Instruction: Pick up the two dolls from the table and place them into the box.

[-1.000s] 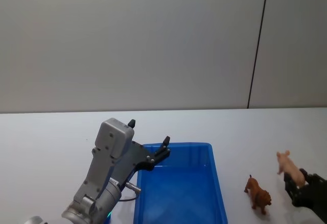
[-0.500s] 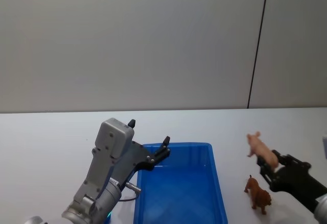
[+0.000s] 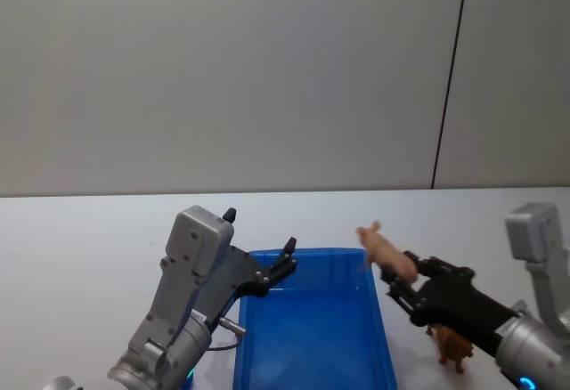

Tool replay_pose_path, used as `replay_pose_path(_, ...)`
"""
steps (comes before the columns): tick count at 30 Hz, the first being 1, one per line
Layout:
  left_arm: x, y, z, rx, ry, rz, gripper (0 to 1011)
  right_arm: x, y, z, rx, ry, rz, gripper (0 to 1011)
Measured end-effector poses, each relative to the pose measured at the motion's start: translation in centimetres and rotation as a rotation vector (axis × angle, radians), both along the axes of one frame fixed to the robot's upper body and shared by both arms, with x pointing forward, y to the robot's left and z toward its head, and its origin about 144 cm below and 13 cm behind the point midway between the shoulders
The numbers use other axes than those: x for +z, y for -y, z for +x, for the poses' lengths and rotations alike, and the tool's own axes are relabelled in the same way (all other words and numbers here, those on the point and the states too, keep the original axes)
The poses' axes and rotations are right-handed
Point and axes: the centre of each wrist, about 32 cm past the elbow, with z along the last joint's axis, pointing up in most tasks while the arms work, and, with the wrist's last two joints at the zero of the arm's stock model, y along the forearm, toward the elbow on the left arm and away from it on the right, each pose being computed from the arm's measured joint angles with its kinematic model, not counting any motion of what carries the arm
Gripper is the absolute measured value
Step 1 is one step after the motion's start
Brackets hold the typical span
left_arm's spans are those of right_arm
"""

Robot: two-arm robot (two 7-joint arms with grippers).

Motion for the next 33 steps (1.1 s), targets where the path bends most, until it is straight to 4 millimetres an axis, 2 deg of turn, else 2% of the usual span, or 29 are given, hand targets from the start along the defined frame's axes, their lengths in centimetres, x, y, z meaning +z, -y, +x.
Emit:
replay_pose_path(9,0.0,0.0,0.0,0.0,0.0,0.0,1001,0.0,-1.7,1.8,0.095,-0.044,0.011,383)
replay_pose_path(11,0.0,0.0,0.0,0.0,0.0,0.0,1001,0.0,-1.9,2.1,0.105,-0.052,0.012,423)
replay_pose_path(12,0.0,0.0,0.0,0.0,0.0,0.0,1001,-0.1,-2.0,2.4,0.113,-0.059,0.012,496)
replay_pose_path(17,0.0,0.0,0.0,0.0,0.0,0.0,1001,-0.3,-2.5,3.1,0.128,-0.079,0.012,638)
replay_pose_path(18,0.0,0.0,0.0,0.0,0.0,0.0,1001,-0.3,-2.5,3.3,0.13,-0.084,0.011,703)
replay_pose_path(25,0.0,0.0,0.0,0.0,0.0,0.0,1001,-0.3,-2.7,3.7,0.126,-0.089,0.008,868)
replay_pose_path(26,0.0,0.0,0.0,0.0,0.0,0.0,1001,-0.3,-2.7,3.7,0.124,-0.089,0.007,920)
replay_pose_path(30,0.0,0.0,0.0,0.0,0.0,0.0,1001,-0.2,-2.7,3.6,0.103,-0.08,0.001,1001)
replay_pose_path(33,0.0,0.0,0.0,0.0,0.0,0.0,1001,-0.1,-2.6,3.4,0.082,-0.069,-0.005,1001)
